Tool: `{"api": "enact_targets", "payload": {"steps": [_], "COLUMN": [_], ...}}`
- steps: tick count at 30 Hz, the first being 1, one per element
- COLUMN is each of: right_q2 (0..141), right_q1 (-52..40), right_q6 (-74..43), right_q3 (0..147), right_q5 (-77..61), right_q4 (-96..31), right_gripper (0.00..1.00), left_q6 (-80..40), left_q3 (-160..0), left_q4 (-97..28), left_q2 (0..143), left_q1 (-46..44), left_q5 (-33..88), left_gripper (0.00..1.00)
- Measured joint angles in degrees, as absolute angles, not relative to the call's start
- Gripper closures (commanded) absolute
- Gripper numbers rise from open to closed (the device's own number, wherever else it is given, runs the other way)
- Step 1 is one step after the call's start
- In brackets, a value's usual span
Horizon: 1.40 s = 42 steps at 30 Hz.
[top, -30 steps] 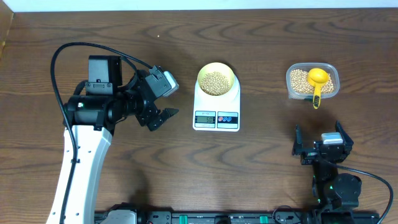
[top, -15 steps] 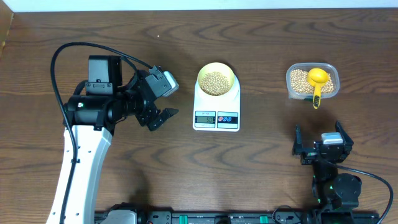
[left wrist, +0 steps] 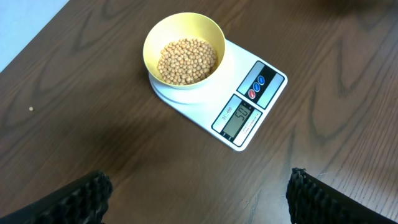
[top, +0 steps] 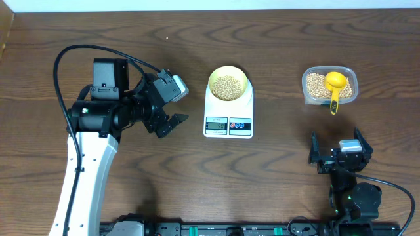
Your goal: Scoop item into bowl and weigh 50g on scale
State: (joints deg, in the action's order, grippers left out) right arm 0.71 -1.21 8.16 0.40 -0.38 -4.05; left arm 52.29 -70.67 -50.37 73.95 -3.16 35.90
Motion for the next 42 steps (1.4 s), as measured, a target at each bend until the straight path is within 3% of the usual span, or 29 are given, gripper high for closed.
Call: {"api": "enact_targets", "payload": {"steps": [42], "right_q2": [0.71], "right_q1": [-1.21], "right_q6": [8.16], "right_q3": [0.4], "right_q5": [-0.38], "right_q4": [-4.05], "right_gripper": [0.01], "left_q6": [52.29], "left_q3": [-70.67], "left_q4": [-48.69], "left_q2": [73.47], "left_q1": [-3.14], "left_q5": [35.42], "left_gripper": [0.08]}}
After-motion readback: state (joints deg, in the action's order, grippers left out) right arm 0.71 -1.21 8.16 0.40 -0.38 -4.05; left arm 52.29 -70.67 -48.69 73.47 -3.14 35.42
